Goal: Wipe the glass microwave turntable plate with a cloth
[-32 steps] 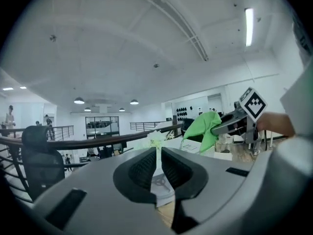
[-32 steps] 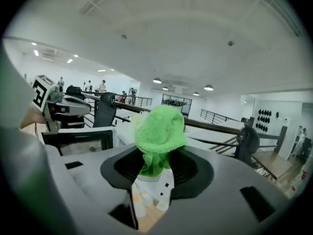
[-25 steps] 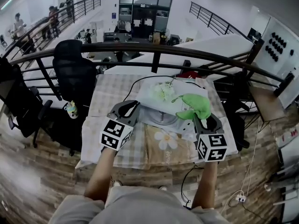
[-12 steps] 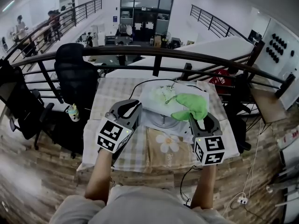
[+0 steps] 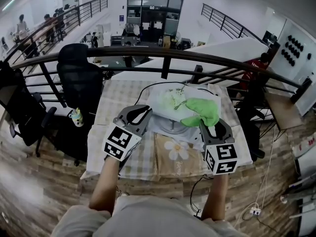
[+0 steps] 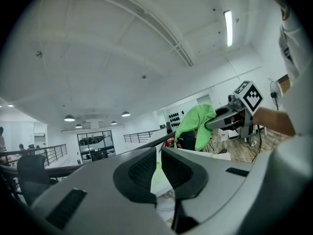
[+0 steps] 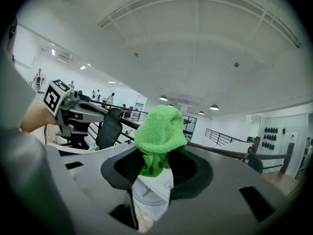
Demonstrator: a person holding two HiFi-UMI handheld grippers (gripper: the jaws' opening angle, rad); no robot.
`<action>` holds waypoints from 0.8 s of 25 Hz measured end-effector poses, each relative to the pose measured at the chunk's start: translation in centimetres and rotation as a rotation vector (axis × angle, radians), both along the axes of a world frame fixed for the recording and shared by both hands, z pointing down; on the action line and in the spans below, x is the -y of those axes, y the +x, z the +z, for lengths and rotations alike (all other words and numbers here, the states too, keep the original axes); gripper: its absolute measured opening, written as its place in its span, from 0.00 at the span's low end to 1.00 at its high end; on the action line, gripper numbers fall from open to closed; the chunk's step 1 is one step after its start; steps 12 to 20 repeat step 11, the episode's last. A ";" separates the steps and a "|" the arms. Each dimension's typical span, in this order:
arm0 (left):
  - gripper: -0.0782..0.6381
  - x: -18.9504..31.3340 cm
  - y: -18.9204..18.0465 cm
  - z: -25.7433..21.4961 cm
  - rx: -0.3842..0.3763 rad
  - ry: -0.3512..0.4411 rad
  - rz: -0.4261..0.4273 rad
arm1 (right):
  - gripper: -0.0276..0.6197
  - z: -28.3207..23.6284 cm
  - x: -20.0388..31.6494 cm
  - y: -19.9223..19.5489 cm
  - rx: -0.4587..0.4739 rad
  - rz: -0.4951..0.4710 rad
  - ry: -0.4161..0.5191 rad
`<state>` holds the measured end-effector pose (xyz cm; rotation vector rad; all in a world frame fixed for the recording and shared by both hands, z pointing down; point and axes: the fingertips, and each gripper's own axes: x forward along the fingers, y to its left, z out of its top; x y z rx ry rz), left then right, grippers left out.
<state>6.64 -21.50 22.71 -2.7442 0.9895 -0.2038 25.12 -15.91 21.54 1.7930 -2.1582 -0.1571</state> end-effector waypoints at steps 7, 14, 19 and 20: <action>0.17 -0.5 0.2 0.4 0.008 -0.013 0.004 | 0.30 0.6 -0.4 -0.1 -0.031 0.004 -0.015; 0.17 -0.9 0.1 0.7 0.009 -0.023 0.006 | 0.30 0.6 -0.9 -0.3 -0.030 0.004 -0.021; 0.17 -0.9 0.1 0.7 0.009 -0.023 0.006 | 0.30 0.6 -0.9 -0.3 -0.030 0.004 -0.021; 0.17 -0.9 0.1 0.7 0.009 -0.023 0.006 | 0.30 0.6 -0.9 -0.3 -0.030 0.004 -0.021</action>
